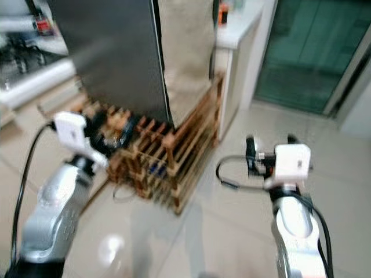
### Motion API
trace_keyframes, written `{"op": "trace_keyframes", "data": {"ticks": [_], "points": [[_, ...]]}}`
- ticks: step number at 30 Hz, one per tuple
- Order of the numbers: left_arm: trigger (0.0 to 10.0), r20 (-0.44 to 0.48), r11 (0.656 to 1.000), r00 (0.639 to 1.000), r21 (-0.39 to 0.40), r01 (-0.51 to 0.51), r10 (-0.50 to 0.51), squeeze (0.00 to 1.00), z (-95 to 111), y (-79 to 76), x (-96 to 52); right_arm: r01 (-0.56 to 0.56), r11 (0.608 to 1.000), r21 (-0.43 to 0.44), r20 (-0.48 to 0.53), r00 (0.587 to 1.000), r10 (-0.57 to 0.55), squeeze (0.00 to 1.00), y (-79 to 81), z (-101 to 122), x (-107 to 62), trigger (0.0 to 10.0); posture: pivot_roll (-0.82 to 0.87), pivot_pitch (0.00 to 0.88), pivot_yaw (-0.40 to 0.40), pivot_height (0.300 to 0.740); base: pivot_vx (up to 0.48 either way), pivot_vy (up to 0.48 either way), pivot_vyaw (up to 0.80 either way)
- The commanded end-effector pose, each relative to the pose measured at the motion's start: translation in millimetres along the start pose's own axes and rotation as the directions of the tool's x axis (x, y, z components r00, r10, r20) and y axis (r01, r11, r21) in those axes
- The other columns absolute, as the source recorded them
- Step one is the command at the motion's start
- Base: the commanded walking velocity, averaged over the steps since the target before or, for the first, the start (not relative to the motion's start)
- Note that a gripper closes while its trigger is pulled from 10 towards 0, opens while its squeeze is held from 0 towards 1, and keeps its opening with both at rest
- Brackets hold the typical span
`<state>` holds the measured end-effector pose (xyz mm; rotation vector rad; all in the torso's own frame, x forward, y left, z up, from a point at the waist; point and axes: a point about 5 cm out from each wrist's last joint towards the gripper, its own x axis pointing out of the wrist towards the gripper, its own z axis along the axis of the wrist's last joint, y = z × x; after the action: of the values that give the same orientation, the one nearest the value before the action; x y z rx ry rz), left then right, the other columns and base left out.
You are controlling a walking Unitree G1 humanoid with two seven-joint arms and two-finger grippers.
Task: Restocking fridge
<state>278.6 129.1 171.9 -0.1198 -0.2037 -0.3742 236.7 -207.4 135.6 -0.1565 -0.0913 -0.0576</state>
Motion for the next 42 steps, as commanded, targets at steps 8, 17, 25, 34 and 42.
{"op": "trace_keyframes", "data": {"ticks": [8,17,25,34,42], "points": [[10.0,-0.028,1.000,0.999,-0.018,-0.016,0.015,0.00,-4.0,-0.7,5.2,-0.017,1.000,-0.002,0.036,0.999,0.017,1.00,5.0,7.8,12.3,10.0,-0.19,0.000,0.047,0.740,0.466,0.000,0.00],[10.0,-0.028,1.000,1.000,-0.024,0.012,-0.012,0.00,-2.3,-2.3,6.2,-0.012,1.000,0.003,0.043,0.999,0.012,0.99,9.5,7.2,17.0,10.0,-0.19,0.000,0.058,0.740,0.459,0.000,0.00],[10.0,-0.048,0.999,0.999,-0.045,0.008,-0.010,0.00,-3.0,-2.7,14.5,-0.019,1.000,0.005,0.008,1.000,0.019,0.99,12.5,1.0,23.0,10.0,-0.18,0.000,0.061,0.740,0.000,0.000,-0.14],[10.0,-0.027,0.998,1.000,-0.070,0.006,-0.007,0.00,5.9,-2.0,35.9,-0.022,1.000,0.000,0.016,1.000,0.022,0.99,14.7,0.7,25.8,10.0,-0.19,0.000,0.062,0.740,0.000,0.000,-0.72],[10.0,-0.032,0.994,0.997,-0.089,0.065,-0.068,0.00,8.7,-15.3,53.5,-0.025,1.000,-0.005,0.007,1.000,0.025,0.99,15.7,-0.5,27.3,10.0,-0.20,0.000,0.074,0.740,0.000,0.000,-0.57]]}}
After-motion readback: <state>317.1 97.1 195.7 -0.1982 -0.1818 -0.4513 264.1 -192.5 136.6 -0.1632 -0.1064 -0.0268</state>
